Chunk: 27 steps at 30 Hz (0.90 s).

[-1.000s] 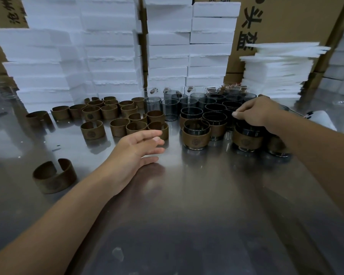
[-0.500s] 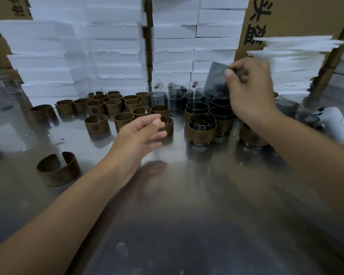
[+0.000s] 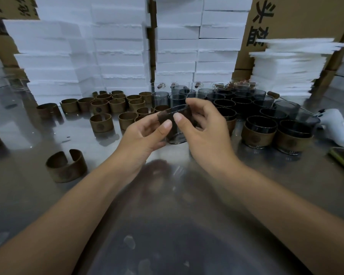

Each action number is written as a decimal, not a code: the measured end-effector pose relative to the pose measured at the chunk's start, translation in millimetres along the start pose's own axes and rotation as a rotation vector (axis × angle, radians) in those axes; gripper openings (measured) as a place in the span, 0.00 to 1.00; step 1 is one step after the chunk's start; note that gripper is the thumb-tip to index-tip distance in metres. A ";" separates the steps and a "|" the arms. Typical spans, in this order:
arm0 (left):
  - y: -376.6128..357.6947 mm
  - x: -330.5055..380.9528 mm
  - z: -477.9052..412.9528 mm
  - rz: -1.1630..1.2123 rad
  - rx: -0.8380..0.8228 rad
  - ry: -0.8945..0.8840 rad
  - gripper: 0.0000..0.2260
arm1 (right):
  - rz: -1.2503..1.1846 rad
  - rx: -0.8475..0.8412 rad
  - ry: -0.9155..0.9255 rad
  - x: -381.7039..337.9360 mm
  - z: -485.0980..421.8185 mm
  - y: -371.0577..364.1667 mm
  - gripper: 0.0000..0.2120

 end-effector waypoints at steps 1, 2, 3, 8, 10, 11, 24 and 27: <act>1.0 -0.1 0.1 0.002 0.007 0.003 0.25 | -0.036 -0.005 -0.021 2.2 1.4 -3.1 0.18; 2.5 -0.5 0.3 0.003 0.017 0.009 0.25 | -0.068 -0.024 -0.037 4.5 2.7 -7.2 0.20; 4.3 -1.2 0.5 0.004 0.028 0.017 0.25 | -0.086 -0.055 -0.045 6.6 4.3 -11.7 0.22; 2.3 -0.6 0.9 0.019 0.005 0.036 0.24 | -0.016 -0.166 -0.030 21.2 14.1 -20.5 0.34; -0.5 -0.3 1.1 -0.008 -0.009 0.031 0.24 | 0.015 -0.163 -0.030 27.8 16.2 -21.4 0.40; -1.1 -0.1 1.2 -0.025 -0.011 0.026 0.23 | 0.023 -0.160 -0.044 30.4 16.9 -22.5 0.42; 3.5 28.3 9.7 -0.277 0.153 -0.157 0.23 | 0.007 -0.086 -0.147 43.5 12.1 -17.0 0.28; -9.2 52.4 21.7 -0.438 0.138 -0.346 0.22 | 0.015 -0.074 -0.146 46.2 10.4 -15.3 0.27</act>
Point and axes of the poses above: each hand's wrist, its own z-axis away from the middle knuckle, its own y-axis out of the back of the hand, x = y × z, the point moved 10 cm from there along -z, towards the middle knuckle, and after that the axes turned 6 degrees about x, right-handed, at the moved point
